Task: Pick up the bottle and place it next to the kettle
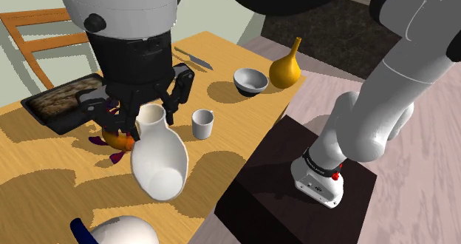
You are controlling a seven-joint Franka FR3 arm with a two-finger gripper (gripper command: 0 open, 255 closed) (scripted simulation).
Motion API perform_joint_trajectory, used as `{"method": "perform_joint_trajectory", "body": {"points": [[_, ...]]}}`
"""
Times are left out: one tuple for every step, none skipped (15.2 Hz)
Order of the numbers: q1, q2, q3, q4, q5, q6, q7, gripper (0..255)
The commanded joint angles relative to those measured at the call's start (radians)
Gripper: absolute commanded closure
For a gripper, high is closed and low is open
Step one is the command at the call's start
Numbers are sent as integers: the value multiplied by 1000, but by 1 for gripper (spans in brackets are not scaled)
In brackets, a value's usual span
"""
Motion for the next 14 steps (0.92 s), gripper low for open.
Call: {"method": "perform_joint_trajectory", "body": {"points": [[-3,-11,-3,-41,7,33,-4,255],[-4,-14,-3,-57,8,48,-5,255],[-4,-16,-4,-73,10,61,-6,255],[-5,-19,-4,-89,11,75,-6,255],[-5,-20,-5,-104,12,89,-6,255],[-5,-22,-5,-119,13,103,-6,255],[-5,-23,-5,-133,14,117,-6,255],[-6,-24,-6,-148,14,130,-6,255],[-6,-25,-6,-162,15,144,-6,255],[-6,-25,-6,-176,15,157,-6,255],[-6,-25,-6,-189,15,171,-5,255],[-6,-25,-6,-202,15,184,-4,255],[-6,-25,-6,-215,14,197,-4,255],[-6,-24,-5,-228,13,211,-3,255]]}}
